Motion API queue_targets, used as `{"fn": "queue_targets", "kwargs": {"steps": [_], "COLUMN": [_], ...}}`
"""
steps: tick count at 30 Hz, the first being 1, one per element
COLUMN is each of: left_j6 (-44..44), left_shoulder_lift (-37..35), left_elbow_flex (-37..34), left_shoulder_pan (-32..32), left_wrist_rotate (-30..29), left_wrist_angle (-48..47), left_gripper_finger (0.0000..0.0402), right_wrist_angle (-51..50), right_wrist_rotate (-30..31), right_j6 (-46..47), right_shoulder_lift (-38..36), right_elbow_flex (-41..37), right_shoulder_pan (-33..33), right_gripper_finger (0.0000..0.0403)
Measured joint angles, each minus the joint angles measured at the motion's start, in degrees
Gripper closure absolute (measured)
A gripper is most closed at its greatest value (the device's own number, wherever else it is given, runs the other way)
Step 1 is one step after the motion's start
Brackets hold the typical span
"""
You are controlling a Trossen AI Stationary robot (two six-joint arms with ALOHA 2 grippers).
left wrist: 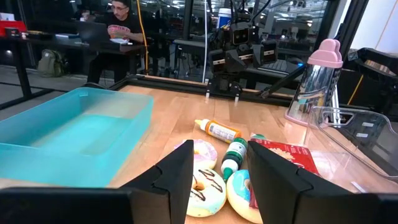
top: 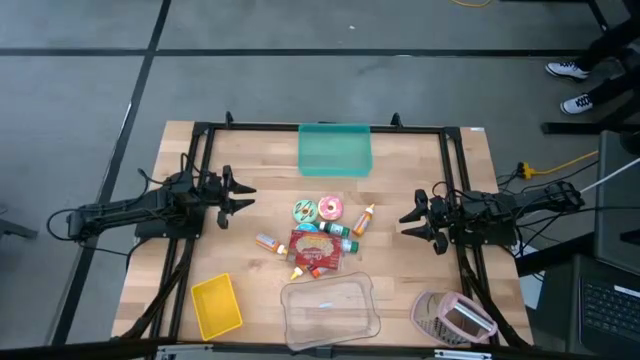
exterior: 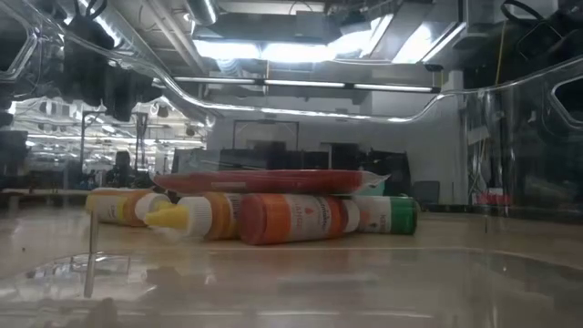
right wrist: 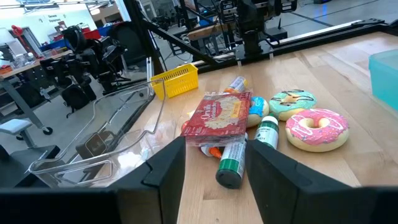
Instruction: Pick & Place Food Item
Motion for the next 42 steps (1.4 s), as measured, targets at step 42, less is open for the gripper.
{"fn": "queue_targets", "kwargs": {"steps": [42], "left_j6": [0.6], "left_shoulder_lift": [0.0], "left_elbow_flex": [0.0], "left_shoulder_pan": [0.0], "left_wrist_rotate": [-16.5], "left_wrist_angle": [22.0], "left_gripper_finger": [0.0258], "right_wrist_angle": [31.1], "right_wrist_rotate": [53.6], "right_j6": [36.4], "right_shoulder_lift": [7.5], "right_elbow_flex": [6.4], "right_shoulder_pan": [-0.2], "right_gripper_finger": [0.0237]}}
